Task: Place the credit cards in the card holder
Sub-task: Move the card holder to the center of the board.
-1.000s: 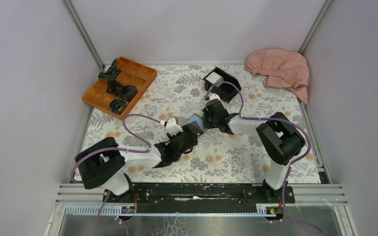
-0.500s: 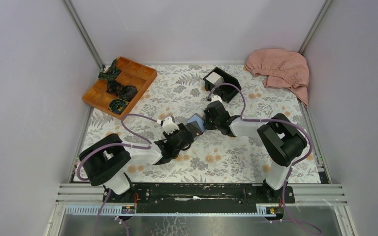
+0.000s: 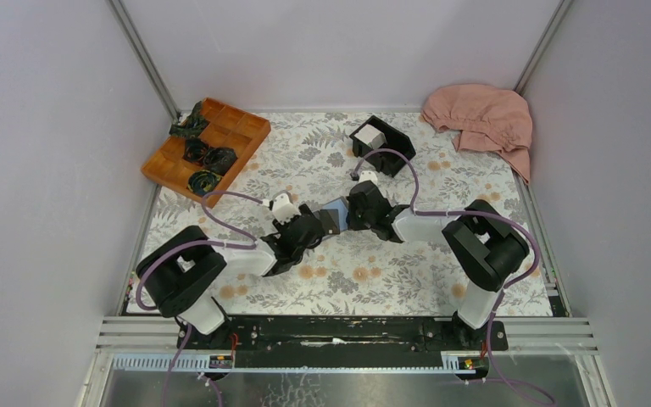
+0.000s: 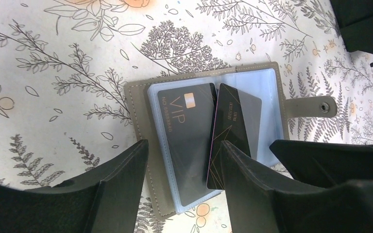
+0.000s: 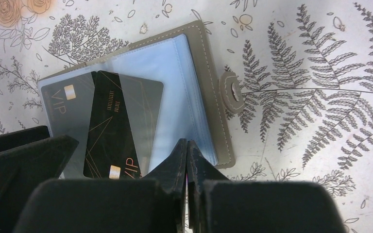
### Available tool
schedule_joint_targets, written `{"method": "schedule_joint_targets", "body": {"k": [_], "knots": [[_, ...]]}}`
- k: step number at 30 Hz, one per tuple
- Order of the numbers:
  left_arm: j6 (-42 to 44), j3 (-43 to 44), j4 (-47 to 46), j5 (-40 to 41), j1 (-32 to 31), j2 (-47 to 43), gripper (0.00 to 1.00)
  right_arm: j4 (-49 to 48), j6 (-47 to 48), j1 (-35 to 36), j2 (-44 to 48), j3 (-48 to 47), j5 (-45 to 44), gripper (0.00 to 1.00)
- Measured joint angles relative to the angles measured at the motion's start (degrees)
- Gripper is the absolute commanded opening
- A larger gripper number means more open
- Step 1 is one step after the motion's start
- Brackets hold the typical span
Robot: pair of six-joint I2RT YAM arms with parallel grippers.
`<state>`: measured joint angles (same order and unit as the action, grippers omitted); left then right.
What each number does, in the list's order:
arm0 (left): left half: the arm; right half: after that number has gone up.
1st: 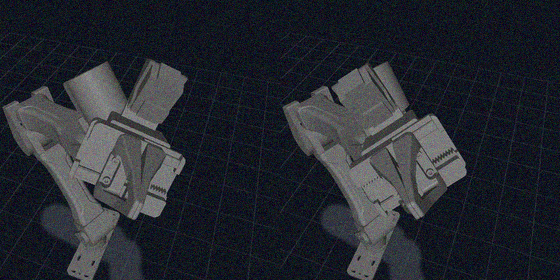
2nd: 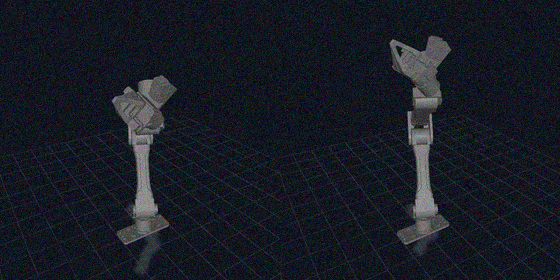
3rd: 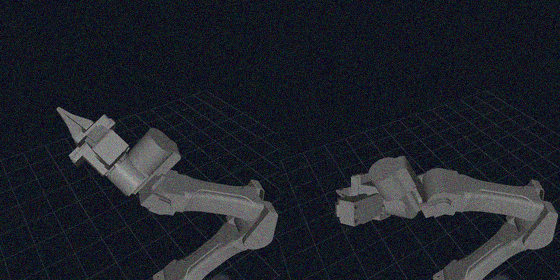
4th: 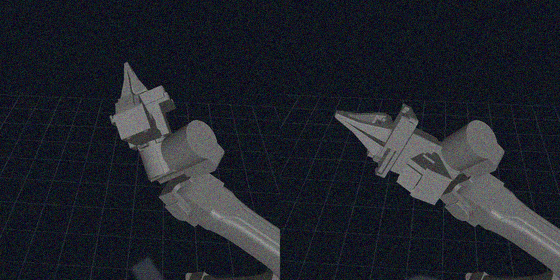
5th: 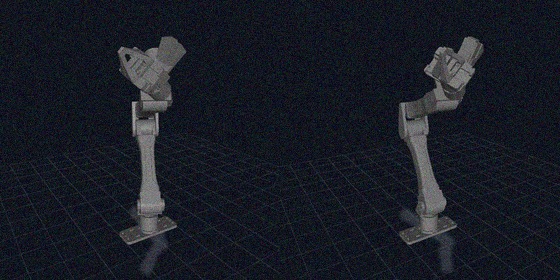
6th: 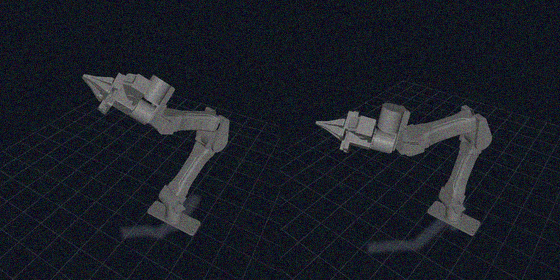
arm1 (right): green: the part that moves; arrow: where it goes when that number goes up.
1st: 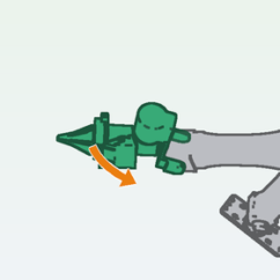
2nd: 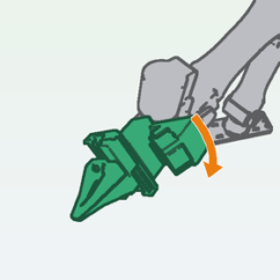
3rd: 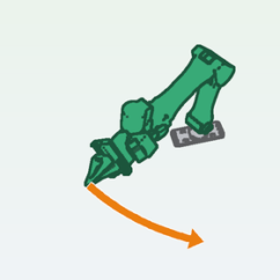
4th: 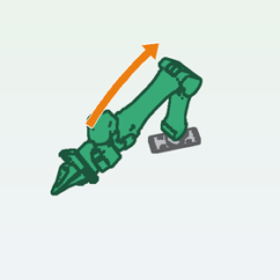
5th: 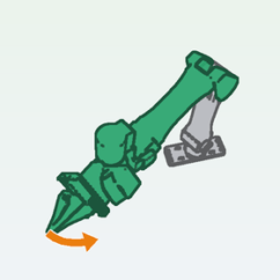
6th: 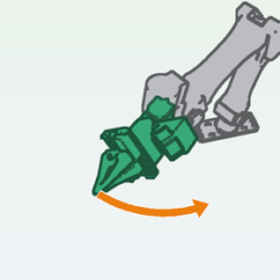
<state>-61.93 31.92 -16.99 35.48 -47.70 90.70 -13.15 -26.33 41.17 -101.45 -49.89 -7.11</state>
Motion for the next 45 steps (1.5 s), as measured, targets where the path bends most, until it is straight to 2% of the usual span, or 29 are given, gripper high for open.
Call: {"method": "schedule_joint_targets", "body": {"k": [9,13,14,18,22,27,30,35,45], "knots": [[1.05,-0.59,7.17,0.48,0.57,-5.95,0.72,0.20,-0.92,0.81,0.02,0.00,-1.07,0.00],[1.09,-1.33,10.16,0.44,0.57,-8.92,0.70,0.22,-1.16,0.85,0.02,0.00,-1.33,0.00],[1.22,-1.51,10.78,0.37,0.57,-9.51,0.67,0.22,-1.18,0.85,0.02,0.00,-1.38,0.00],[2.71,-1.46,12.79,0.07,-0.22,-11.47,0.45,0.28,-1.31,0.85,0.02,0.00,-1.40,0.00],[6.25,2.03,17.16,0.46,-4.59,-10.97,0.25,0.44,-1.57,0.85,0.02,-0.09,-1.40,0.00],[11.28,12.00,20.46,1.49,-10.58,-4.66,0.13,0.79,-1.84,0.85,0.02,-0.24,-1.40,0.00],[13.31,16.31,21.49,2.19,-13.16,0.76,0.01,1.20,-1.88,0.85,0.02,-0.44,-1.40,0.00],[14.97,18.10,23.93,2.43,-14.16,6.19,0.00,1.51,-2.01,0.85,0.02,-0.55,-1.40,0.00],[16.04,18.10,24.20,4.07,-14.12,9.33,0.00,1.73,-2.01,0.85,0.02,-0.63,-1.40,0.00]]}}
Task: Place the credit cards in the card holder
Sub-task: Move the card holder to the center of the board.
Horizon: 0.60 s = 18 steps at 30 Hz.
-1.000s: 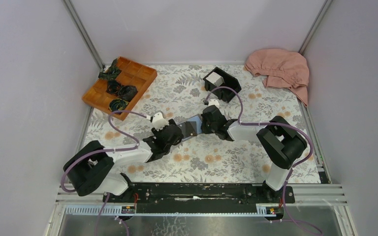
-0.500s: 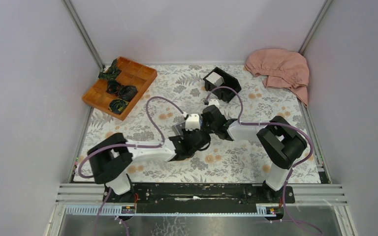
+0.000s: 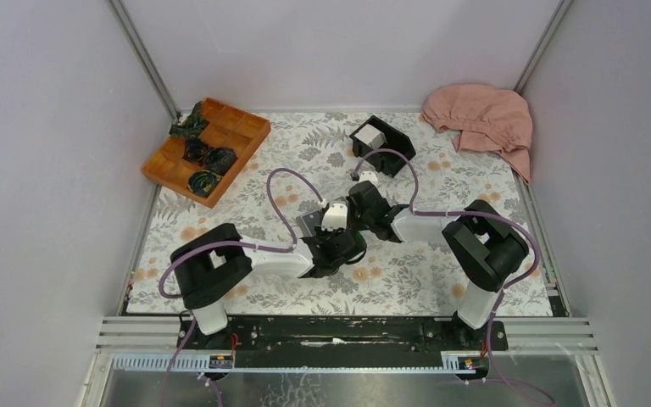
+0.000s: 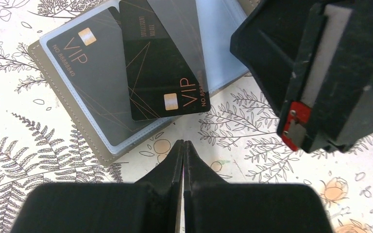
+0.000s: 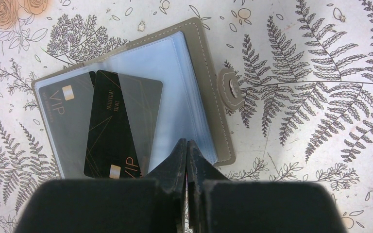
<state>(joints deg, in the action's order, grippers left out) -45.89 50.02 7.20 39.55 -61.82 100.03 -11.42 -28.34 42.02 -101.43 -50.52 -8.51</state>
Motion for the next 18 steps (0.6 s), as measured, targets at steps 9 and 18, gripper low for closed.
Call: {"method": "schedule_joint_targets", "body": {"k": [9,18], "knots": [[-0.04,0.13,-2.23,1.92,0.94,1.97,0.00,0.44,0.04,0.00,0.00,-0.20,0.00,0.00],[-0.87,0.11,-5.27,2.10,2.43,1.99,0.00,0.46,0.04,0.00,0.00,-0.20,0.02,0.00]]}}
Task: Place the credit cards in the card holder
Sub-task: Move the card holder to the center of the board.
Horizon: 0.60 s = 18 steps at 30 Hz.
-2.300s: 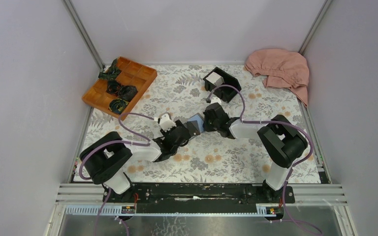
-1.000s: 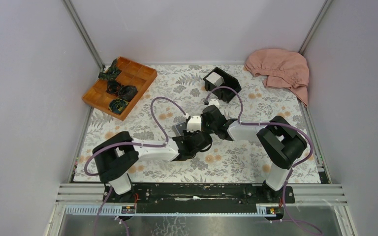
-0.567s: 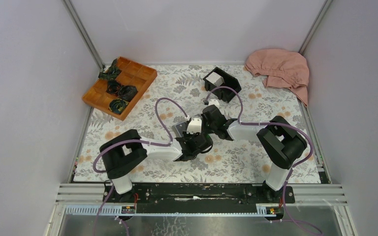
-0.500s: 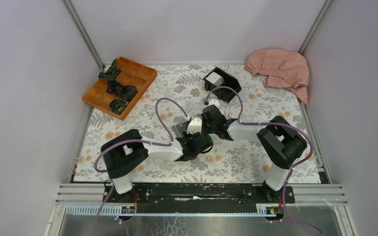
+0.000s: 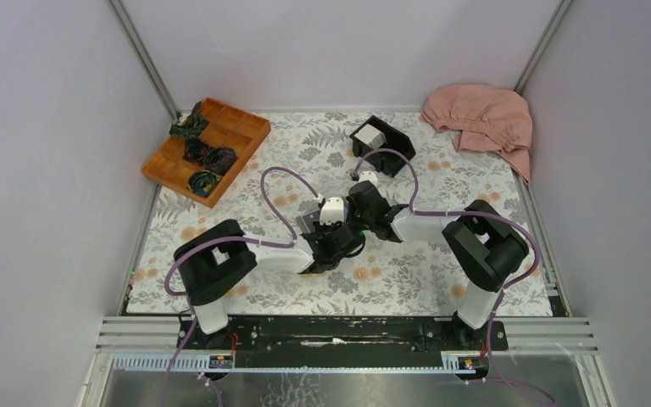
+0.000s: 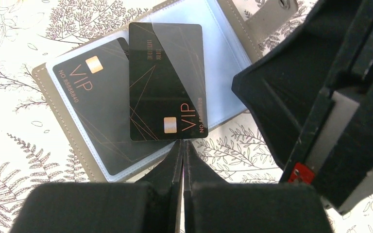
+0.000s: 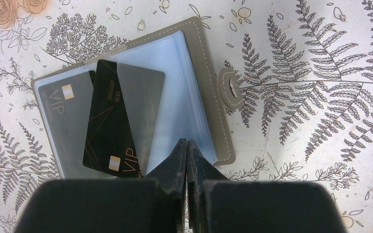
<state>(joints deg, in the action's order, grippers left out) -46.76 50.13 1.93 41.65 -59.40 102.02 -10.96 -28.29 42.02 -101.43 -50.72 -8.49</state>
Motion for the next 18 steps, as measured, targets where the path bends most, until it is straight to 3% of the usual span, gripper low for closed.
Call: {"method": "schedule_joint_targets", "body": {"k": [18], "knots": [[-1.95,-0.02,-3.26,-0.72,2.27,0.68,0.00,-0.02,0.02,0.00,0.00,0.00,0.00,0.00]]}}
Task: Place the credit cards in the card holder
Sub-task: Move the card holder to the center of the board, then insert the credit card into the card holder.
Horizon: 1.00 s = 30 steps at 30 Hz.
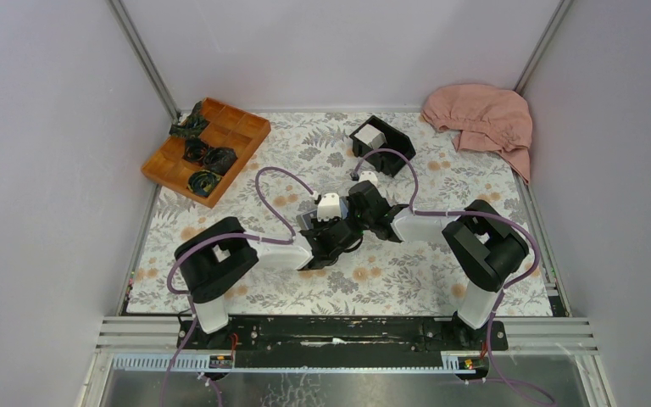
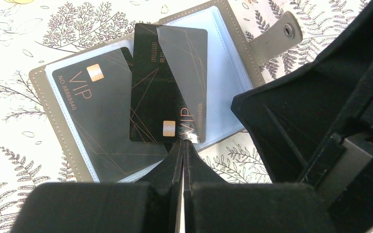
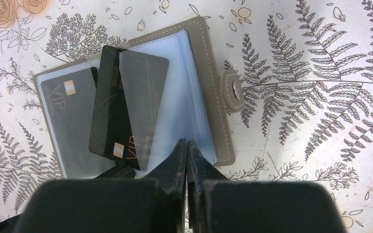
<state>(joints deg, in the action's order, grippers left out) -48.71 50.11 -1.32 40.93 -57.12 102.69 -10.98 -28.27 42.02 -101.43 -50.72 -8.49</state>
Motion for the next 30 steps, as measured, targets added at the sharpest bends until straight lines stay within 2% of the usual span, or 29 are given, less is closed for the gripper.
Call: {"method": "schedule_joint_targets", "body": {"k": [11,22,30], "knots": [[-1.57,-1.73,-0.98,-1.90,0.02,-1.25,0.03,0.00,0.00,0.00,0.00,0.00,0.00,0.00],[-2.51,-4.15,-1.11,-4.39,-0.09,-6.97,0.08,0.00,-0.02,0.00,0.00,0.00,0.00,0.00],[-2.82,-6.99,-1.11,-2.51,0.20,-14.36,0.08,0.00,0.00,0.00,-0.02,0.00,0.02,0.00]]}}
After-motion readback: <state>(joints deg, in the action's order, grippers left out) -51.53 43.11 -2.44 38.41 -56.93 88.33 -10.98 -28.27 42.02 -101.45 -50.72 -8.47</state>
